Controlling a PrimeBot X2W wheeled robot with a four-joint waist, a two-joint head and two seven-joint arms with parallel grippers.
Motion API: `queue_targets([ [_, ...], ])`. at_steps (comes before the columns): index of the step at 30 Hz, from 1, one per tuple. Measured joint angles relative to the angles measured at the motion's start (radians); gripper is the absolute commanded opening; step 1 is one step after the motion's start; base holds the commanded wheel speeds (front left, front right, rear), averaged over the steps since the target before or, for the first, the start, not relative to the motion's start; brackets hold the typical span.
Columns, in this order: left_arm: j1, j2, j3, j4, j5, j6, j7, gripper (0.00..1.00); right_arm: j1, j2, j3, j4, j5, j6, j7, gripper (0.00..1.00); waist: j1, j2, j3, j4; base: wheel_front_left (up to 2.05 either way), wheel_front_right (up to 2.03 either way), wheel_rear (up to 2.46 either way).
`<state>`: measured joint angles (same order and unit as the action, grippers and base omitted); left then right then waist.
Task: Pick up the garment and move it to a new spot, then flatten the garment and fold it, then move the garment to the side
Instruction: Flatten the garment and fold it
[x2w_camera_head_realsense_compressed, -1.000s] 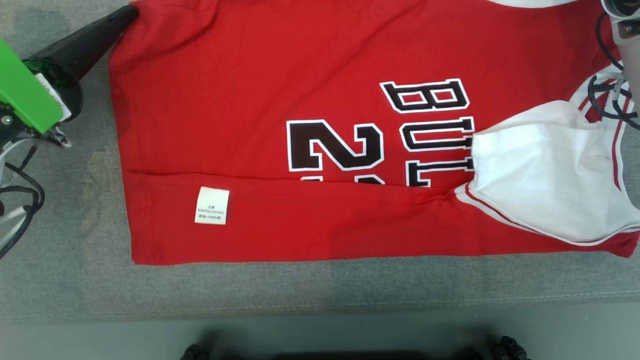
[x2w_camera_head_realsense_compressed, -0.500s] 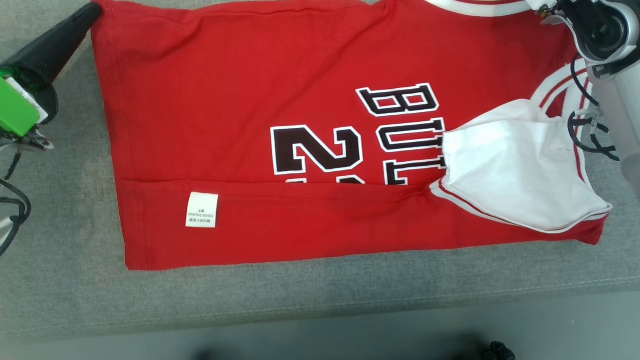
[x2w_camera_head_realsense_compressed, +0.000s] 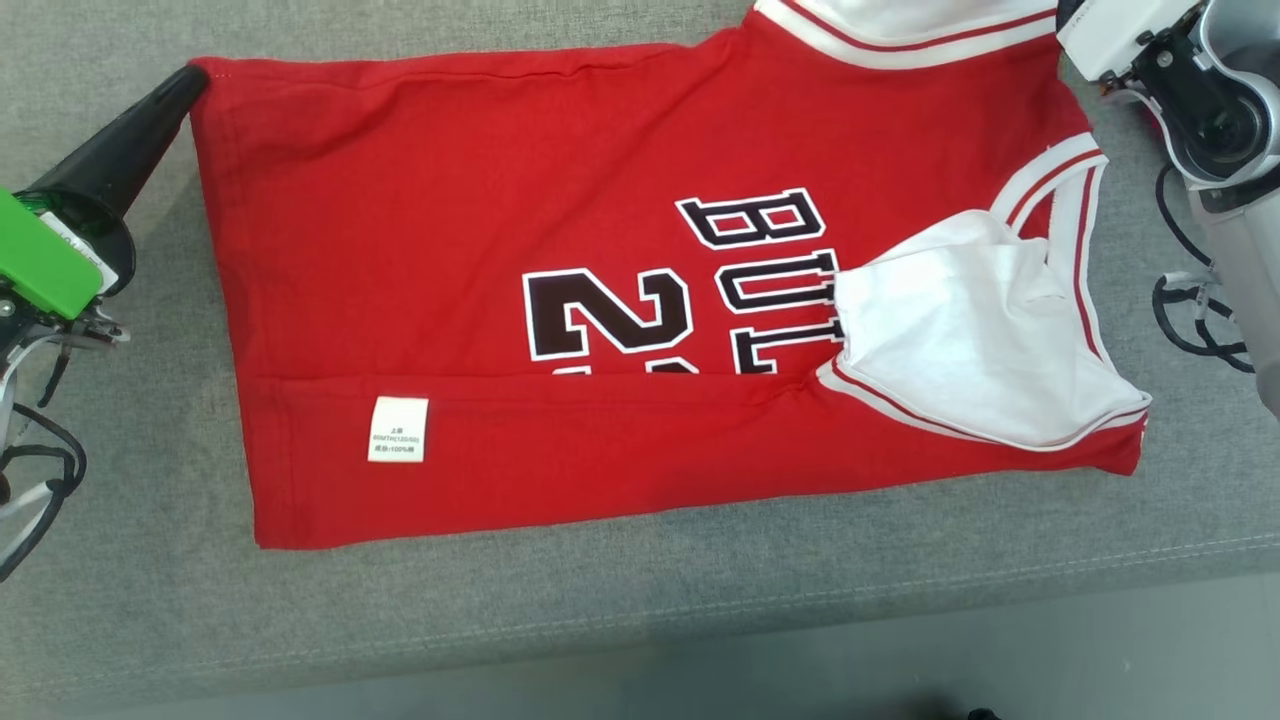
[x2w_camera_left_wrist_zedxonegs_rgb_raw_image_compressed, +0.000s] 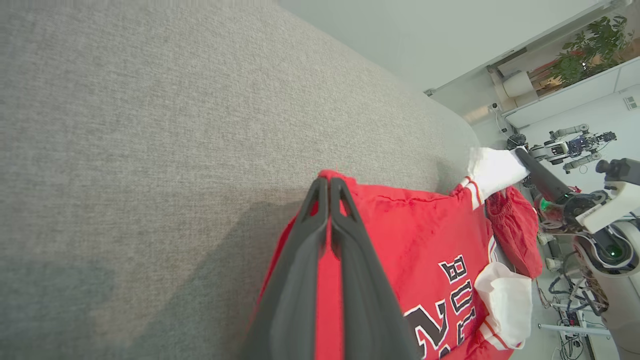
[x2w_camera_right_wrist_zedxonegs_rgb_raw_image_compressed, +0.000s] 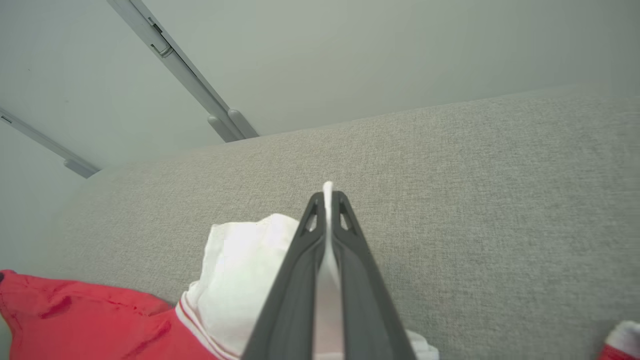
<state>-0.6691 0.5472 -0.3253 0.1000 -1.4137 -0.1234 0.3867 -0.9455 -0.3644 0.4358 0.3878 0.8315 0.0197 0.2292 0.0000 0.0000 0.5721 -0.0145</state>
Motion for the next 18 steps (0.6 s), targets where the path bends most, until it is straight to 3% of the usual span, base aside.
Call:
queue_targets([
  [18, 0.083, -0.019, 0.003, -0.001, -0.008, 0.000, -0.087, 0.00, 0.133, -0.003, -0.012, -0.105, 0.043, -0.002, -0.019, 0.00, 0.0000, 0.0000, -0.079, -0.004, 0.00, 0.00, 0.00],
])
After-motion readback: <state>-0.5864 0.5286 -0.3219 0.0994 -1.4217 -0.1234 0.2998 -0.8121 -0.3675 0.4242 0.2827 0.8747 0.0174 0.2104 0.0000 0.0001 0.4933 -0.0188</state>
